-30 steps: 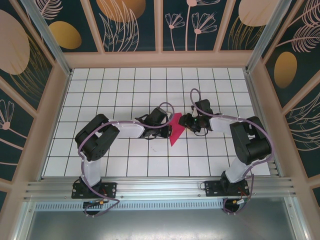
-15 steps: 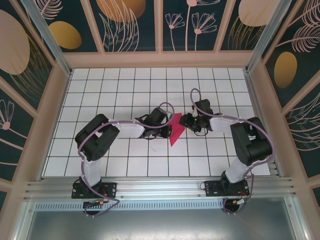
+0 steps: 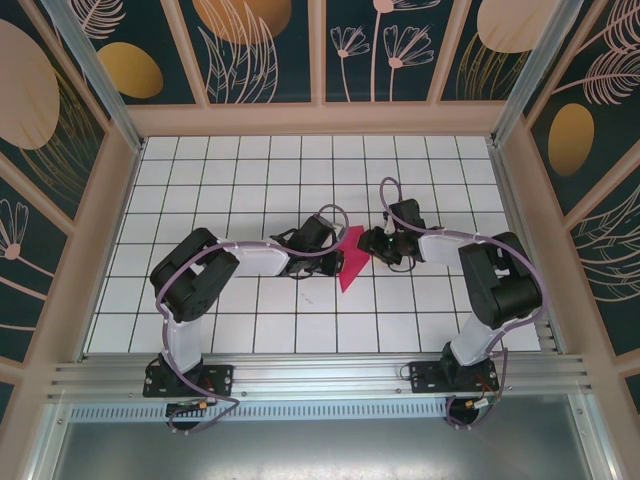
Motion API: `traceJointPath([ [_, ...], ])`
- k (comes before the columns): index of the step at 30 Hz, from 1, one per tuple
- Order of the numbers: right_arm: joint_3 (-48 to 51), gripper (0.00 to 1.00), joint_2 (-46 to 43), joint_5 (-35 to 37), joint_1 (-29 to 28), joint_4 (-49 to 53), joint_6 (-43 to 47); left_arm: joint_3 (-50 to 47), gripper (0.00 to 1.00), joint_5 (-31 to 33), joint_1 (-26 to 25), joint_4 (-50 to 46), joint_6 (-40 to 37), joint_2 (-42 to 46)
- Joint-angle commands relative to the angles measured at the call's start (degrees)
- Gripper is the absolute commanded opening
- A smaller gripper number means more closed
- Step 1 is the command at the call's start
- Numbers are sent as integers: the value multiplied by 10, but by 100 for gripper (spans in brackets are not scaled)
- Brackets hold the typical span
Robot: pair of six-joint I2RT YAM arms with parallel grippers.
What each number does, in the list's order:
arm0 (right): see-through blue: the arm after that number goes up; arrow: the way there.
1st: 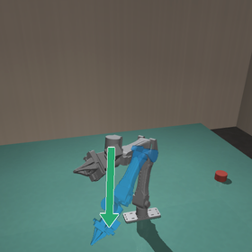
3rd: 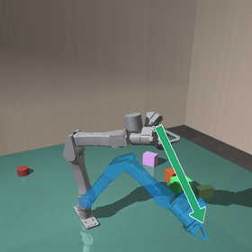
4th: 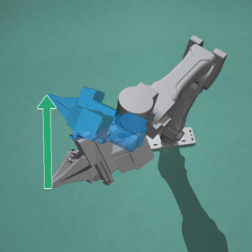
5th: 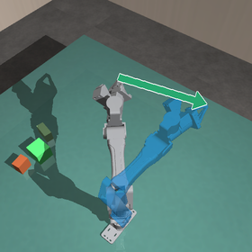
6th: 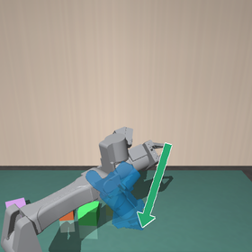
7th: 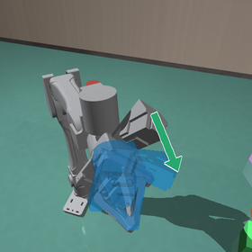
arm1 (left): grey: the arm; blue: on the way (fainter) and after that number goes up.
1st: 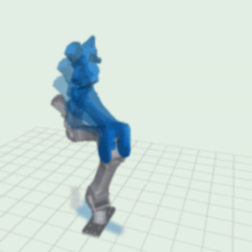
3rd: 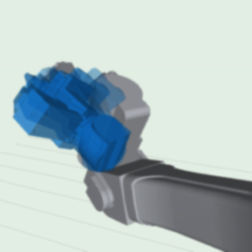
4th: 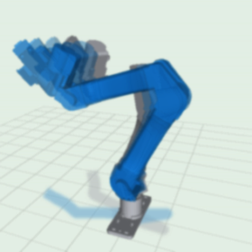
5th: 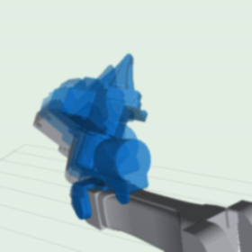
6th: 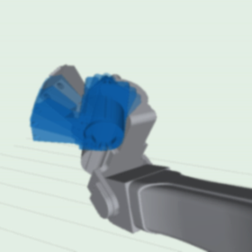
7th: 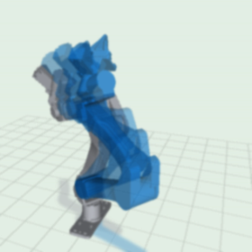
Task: Fold a paper plane with a square sheet of paper (pick it up from the middle)
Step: Third fold the triangle at the center of the table.
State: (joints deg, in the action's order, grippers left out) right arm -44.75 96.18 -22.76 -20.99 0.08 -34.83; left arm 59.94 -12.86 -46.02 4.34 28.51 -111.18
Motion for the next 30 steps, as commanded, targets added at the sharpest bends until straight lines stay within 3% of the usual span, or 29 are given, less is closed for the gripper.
traceJointPath([
  [1,-3,45,-4,1,0,1,-2,-9,0,3,2,-27,-14,-13],
  [7,-2,46,-27,32,3,16,4,-10,0,3,3,-28,-15,-12],
  [14,10,46,0,-16,0,-22,-10,-11,0,1,3,-28,-16,-12],
  [30,5,45,-17,-46,-1,-29,-21,-11,0,3,2,-31,-17,-9],
])
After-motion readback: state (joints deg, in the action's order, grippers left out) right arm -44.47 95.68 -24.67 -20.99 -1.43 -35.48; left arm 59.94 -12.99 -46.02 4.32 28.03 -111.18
